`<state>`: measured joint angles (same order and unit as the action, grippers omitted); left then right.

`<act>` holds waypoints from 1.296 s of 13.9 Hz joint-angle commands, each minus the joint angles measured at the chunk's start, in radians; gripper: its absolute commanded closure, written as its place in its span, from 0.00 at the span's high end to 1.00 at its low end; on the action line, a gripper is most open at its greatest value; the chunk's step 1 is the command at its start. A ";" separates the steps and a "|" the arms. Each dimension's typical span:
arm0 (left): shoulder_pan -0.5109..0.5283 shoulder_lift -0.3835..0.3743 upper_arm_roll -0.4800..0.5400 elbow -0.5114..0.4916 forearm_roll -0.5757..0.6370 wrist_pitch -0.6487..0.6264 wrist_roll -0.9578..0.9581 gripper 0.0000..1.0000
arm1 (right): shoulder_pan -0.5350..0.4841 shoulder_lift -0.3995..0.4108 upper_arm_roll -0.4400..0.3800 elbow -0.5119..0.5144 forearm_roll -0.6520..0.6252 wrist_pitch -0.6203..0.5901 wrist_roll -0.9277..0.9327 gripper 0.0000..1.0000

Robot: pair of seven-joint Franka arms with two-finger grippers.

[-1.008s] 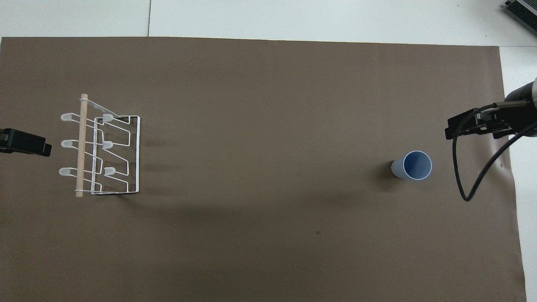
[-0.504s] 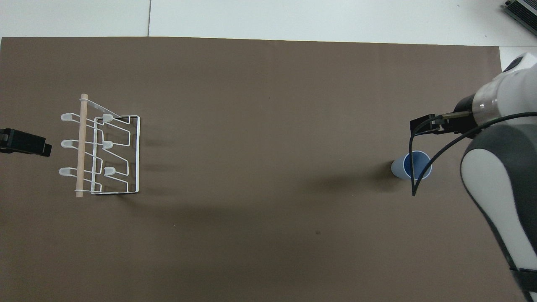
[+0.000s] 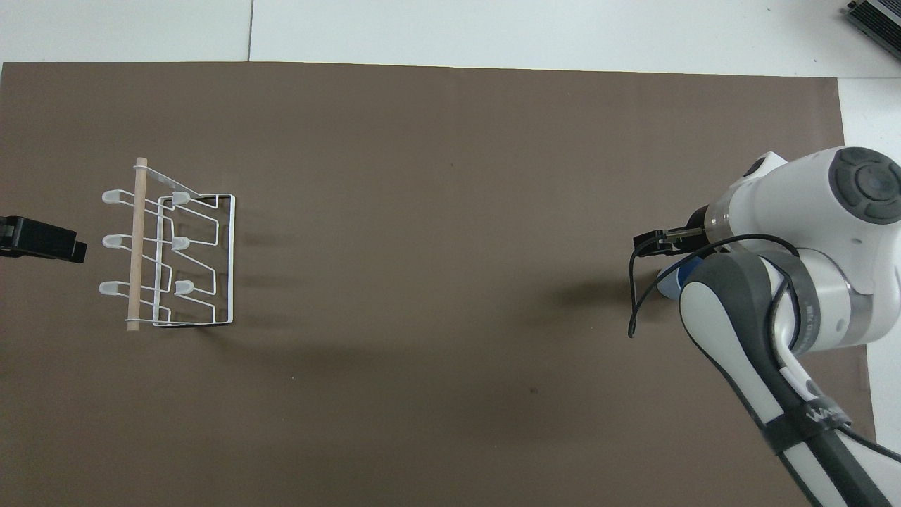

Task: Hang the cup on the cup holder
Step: 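Grasp the blue cup rim with the right gripper and lift it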

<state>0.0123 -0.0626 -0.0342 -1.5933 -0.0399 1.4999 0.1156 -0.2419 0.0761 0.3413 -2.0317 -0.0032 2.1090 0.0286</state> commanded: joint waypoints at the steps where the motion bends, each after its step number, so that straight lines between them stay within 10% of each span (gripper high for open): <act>1: -0.002 -0.025 0.002 -0.028 0.014 -0.001 0.003 1.00 | -0.008 -0.022 -0.001 -0.068 0.025 0.038 -0.032 1.00; 11: -0.002 -0.026 0.002 -0.028 0.014 -0.007 0.001 1.00 | -0.027 -0.047 -0.004 -0.174 0.023 0.126 -0.142 0.99; 15: 0.000 -0.031 0.002 -0.037 0.014 -0.001 -0.001 1.00 | -0.025 -0.047 -0.004 -0.174 0.023 0.126 -0.165 0.38; 18: 0.000 -0.040 0.002 -0.063 0.012 0.005 -0.001 1.00 | -0.027 -0.047 -0.004 -0.174 0.023 0.128 -0.171 0.17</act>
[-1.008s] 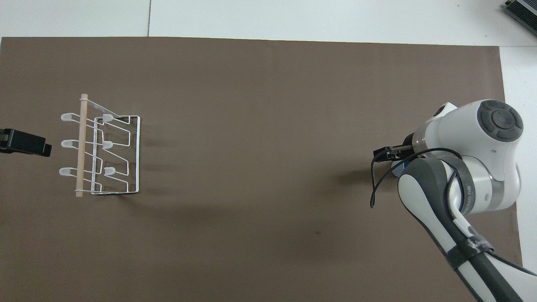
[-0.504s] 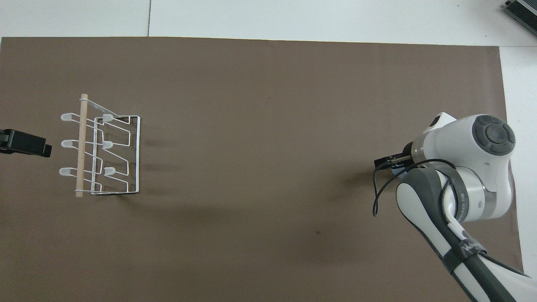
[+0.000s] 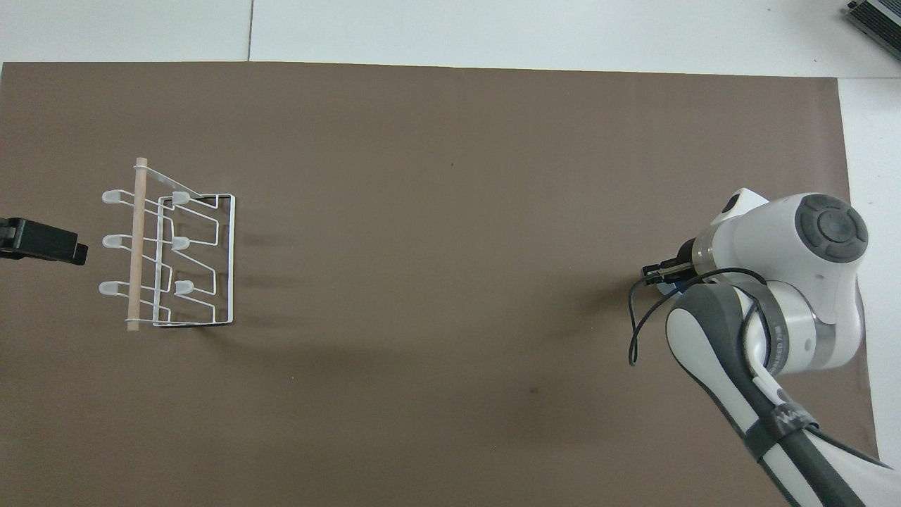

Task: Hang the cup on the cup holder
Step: 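Grasp the blue cup rim with the right gripper and lift it, then carry the cup toward the rack while the left gripper approaches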

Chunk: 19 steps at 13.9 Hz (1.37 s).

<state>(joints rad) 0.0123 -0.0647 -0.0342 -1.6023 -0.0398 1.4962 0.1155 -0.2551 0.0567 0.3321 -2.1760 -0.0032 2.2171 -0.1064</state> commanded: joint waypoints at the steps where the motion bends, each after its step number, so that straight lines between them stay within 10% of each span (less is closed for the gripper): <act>1: 0.000 -0.044 0.002 -0.061 0.011 0.009 0.000 1.00 | -0.013 -0.028 0.005 -0.030 0.023 0.019 -0.036 0.15; 4: -0.003 -0.044 0.002 -0.062 0.011 0.006 -0.002 1.00 | -0.013 -0.026 0.005 -0.028 0.023 0.019 -0.038 0.00; 13: -0.018 -0.049 -0.004 -0.064 0.002 -0.011 -0.158 1.00 | -0.012 -0.008 0.005 0.036 0.014 -0.010 -0.038 0.00; 19: -0.028 -0.070 -0.016 -0.103 -0.035 -0.007 -0.345 1.00 | 0.040 -0.006 0.010 0.267 0.031 -0.238 -0.029 0.00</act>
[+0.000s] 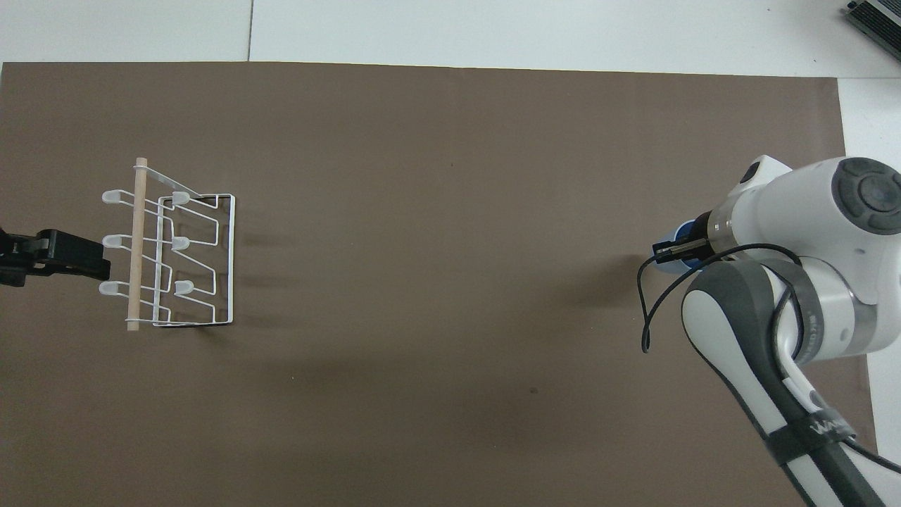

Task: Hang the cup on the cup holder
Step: 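Carry the cup toward the rack while the left gripper approaches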

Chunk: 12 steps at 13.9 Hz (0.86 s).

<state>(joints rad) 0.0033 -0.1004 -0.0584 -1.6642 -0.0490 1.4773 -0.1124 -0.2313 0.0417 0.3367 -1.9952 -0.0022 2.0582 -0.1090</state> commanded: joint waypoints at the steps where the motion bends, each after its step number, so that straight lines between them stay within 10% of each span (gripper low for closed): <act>1: -0.019 -0.036 0.008 -0.043 -0.090 0.006 -0.253 1.00 | 0.032 0.009 0.005 0.123 0.031 -0.108 -0.023 0.00; 7: -0.006 -0.073 0.008 -0.123 -0.350 0.044 -0.692 1.00 | 0.150 -0.006 0.007 0.275 0.137 -0.219 0.235 0.00; 12: 0.011 -0.119 0.009 -0.231 -0.618 0.205 -0.998 1.00 | 0.250 -0.011 0.013 0.262 0.359 -0.064 0.235 0.00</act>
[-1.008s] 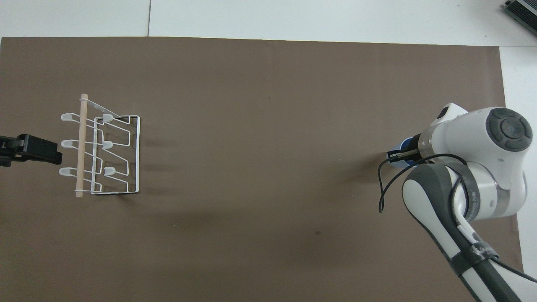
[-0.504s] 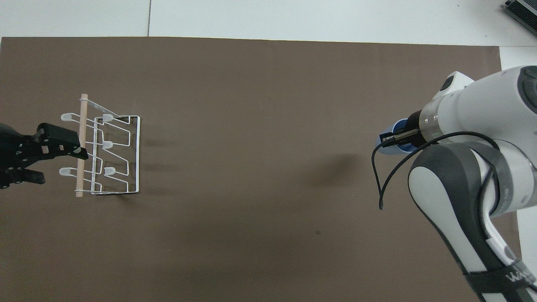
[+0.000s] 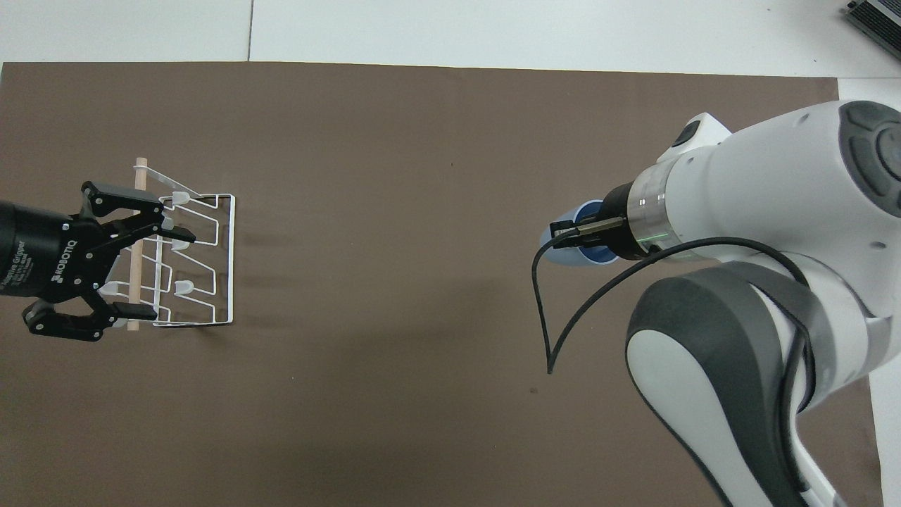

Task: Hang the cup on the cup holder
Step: 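Carry the cup toward the rack while the left gripper approaches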

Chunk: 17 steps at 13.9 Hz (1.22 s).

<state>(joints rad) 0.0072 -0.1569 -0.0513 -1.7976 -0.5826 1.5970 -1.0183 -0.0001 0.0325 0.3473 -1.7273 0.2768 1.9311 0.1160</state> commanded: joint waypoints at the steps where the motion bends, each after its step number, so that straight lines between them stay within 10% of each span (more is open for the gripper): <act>1: 0.007 -0.079 0.002 -0.132 -0.132 0.127 -0.127 1.00 | 0.035 -0.002 0.002 -0.011 0.125 0.093 0.010 0.00; 9: -0.009 -0.086 0.001 -0.210 -0.379 0.317 -0.250 1.00 | 0.219 -0.033 0.002 -0.101 0.444 0.400 0.129 0.00; 17: -0.087 -0.093 0.001 -0.276 -0.378 0.334 -0.244 1.00 | 0.482 -0.016 0.002 -0.100 0.556 0.767 0.286 0.00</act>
<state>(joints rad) -0.0627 -0.2203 -0.0601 -2.0392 -0.9503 1.9113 -1.2544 0.4394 0.0311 0.3523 -1.8114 0.7793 2.6376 0.3706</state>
